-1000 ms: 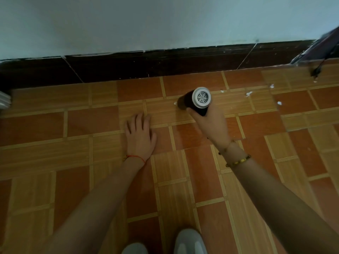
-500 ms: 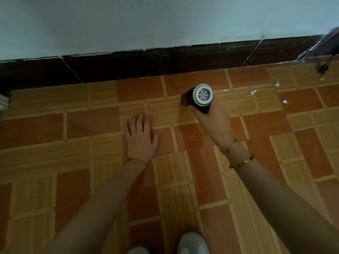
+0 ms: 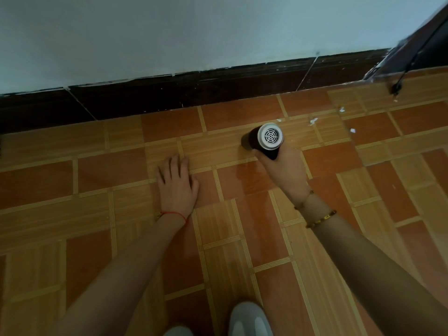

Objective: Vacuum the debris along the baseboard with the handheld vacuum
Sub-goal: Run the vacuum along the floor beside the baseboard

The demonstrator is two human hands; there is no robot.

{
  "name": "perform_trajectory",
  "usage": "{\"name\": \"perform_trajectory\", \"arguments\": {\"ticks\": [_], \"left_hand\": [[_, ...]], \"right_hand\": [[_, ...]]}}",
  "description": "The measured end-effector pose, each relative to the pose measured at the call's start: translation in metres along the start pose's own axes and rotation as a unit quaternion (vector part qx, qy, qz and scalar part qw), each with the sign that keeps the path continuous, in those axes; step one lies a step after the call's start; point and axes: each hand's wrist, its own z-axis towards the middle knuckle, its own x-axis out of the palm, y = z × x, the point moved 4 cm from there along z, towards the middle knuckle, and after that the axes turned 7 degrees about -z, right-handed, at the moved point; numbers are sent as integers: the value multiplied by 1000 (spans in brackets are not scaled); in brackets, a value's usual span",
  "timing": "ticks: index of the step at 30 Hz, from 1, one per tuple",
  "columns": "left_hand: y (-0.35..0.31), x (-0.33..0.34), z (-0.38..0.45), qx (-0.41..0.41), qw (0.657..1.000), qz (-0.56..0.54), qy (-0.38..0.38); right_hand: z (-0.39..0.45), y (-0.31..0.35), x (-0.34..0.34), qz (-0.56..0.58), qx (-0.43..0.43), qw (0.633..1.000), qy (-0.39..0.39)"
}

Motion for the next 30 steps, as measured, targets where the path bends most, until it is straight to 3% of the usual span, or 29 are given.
{"name": "perform_trajectory", "arguments": {"ticks": [3, 9, 12, 18, 22, 26, 30], "left_hand": [[-1, -1, 1, 2, 1000, -7, 5], [-20, 0, 10, 44, 999, -21, 16], [-42, 5, 17, 73, 996, -31, 35], [-70, 23, 34, 97, 992, -19, 74], [-80, 34, 47, 94, 993, -19, 69], [-84, 40, 53, 86, 995, -10, 54], [-83, 42, 52, 87, 995, -6, 41]], "right_hand": [[1, -6, -6, -6, 9, 1000, 6], [-23, -2, -2, 27, -34, 992, 122], [-28, -8, -8, 28, -24, 993, 110], [-17, -42, -28, -3, 47, 999, -3], [5, -53, -33, -4, 77, 996, -38], [22, -51, -27, 15, 79, 996, -29], [19, -45, -17, 41, 46, 998, 34]]}}
